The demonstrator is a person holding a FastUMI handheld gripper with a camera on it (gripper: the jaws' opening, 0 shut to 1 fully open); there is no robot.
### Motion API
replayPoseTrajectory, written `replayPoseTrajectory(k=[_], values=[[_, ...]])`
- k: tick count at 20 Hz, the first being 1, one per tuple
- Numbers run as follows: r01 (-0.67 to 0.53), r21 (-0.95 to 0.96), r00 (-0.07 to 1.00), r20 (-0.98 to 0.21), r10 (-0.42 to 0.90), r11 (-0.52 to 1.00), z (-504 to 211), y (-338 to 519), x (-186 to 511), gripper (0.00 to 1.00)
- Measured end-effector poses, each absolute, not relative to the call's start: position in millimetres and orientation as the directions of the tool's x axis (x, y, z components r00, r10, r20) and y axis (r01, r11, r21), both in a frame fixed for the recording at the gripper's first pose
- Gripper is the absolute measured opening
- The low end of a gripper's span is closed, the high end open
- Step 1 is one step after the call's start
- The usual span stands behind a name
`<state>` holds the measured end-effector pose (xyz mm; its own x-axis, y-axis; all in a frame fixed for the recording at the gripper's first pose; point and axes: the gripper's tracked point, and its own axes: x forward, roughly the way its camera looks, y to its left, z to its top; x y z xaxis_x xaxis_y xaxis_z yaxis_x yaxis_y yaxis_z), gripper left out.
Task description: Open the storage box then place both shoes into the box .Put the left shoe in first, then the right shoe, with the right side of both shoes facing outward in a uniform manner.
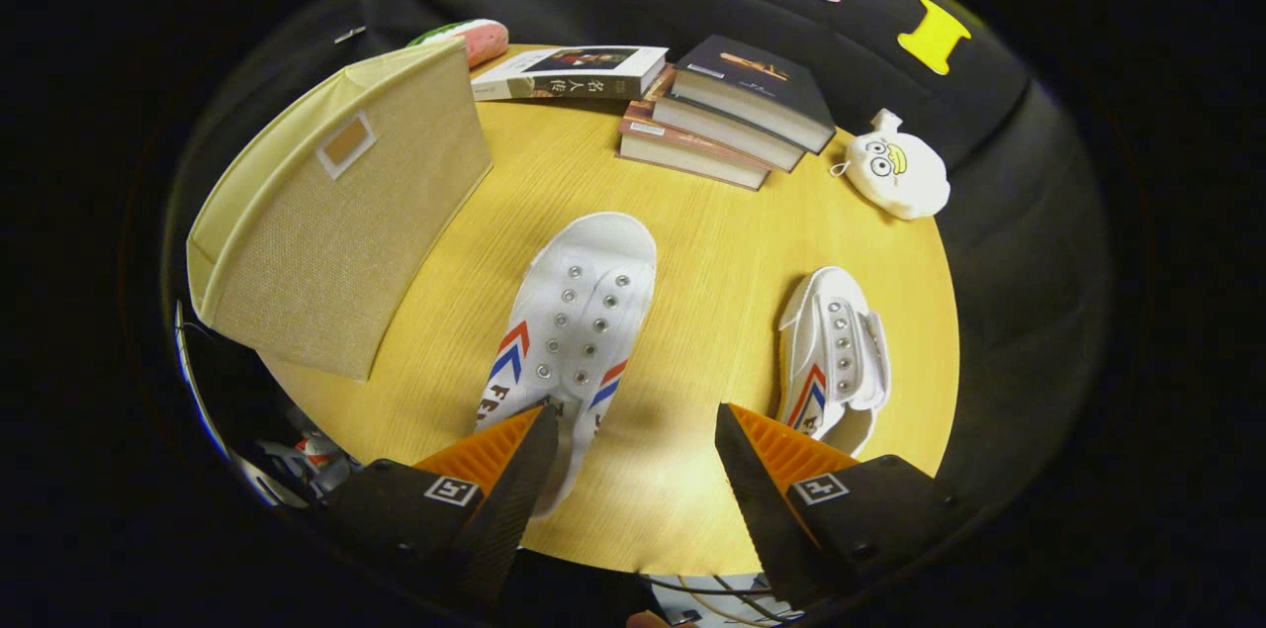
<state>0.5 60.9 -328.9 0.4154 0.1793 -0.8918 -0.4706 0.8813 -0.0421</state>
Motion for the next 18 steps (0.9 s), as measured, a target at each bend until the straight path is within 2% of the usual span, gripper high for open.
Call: replayPoseTrajectory(k=[3, 8, 10, 12, 14, 16, 17, 18], values=[[-0.382, 0.091, 0.358, -0.903, 0.238, 0.92, -340.2, 68.0, 7.4, 0.99], [-0.114, 0.335, 0.275, -0.894, 0.353, 0.935, -360.0, 85.4, 31.3, 0.99], [-0.117, 0.385, 0.244, -0.882, 0.403, 0.915, -366.0, 97.4, 27.9, 0.9], [-0.111, 0.431, 0.249, -0.86, 0.444, 0.896, -363.2, 109.3, 26.2, 0.69], [-0.083, 0.421, 0.255, -0.867, 0.428, 0.903, -361.0, 104.7, 28.9, 0.42], [-0.062, 0.435, 0.241, -0.867, 0.436, 0.898, -368.2, 104.9, 28.8, 0.38], [-0.037, 0.445, 0.226, -0.869, 0.441, 0.895, -364.1, 100.4, 26.3, 0.3], [0.017, 0.458, 0.236, -0.865, 0.442, 0.889, -366.5, 101.0, 23.9, 0.28]])
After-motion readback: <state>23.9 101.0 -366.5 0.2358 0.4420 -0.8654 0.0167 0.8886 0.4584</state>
